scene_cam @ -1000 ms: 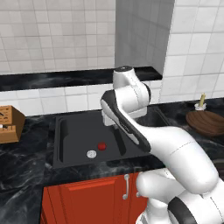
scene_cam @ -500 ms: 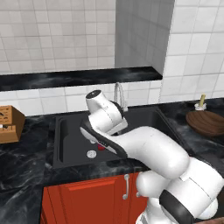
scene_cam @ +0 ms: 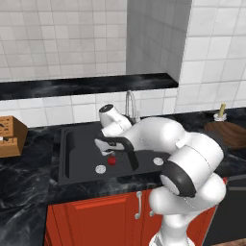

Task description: Pick the tomato from the sink and place it in the bowl. Then pick the bowl and place it in the microwave. Then close the microwave door and press the start button.

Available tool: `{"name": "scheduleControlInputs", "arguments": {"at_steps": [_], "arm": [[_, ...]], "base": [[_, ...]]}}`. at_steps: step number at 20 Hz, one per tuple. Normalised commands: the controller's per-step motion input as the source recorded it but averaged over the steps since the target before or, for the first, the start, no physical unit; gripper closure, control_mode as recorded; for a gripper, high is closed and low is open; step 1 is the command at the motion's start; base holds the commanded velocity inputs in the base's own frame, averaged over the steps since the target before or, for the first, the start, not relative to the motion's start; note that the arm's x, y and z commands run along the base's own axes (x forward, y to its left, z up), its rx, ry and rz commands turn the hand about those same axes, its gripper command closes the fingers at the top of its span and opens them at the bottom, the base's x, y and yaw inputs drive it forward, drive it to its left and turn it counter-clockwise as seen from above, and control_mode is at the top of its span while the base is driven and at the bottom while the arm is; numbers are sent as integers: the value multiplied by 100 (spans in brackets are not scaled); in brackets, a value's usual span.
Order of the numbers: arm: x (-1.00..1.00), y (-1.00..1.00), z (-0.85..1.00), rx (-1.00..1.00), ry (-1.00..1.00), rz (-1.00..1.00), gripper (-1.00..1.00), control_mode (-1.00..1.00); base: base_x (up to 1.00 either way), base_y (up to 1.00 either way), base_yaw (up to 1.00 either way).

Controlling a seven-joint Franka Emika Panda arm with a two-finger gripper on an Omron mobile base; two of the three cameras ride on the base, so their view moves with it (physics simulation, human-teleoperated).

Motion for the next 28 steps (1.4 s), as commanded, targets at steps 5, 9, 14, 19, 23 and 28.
{"name": "scheduleControlInputs", "arguments": {"at_steps": [5,9,14,19,23,28], "arm": [[41,0,-74,0,2,3,-100,-100],[28,0,-55,0,6,0,-100,-100],[43,0,-41,0,7,0,-100,-100],[52,0,-38,0,2,0,-100,-100],[47,1,-59,0,0,0,-100,-100],[49,2,-51,0,0,0,-100,-100]], "base": [[0,0,0],[0,0,0],[0,0,0],[0,0,0],[0,0,0],[0,0,0]]}}
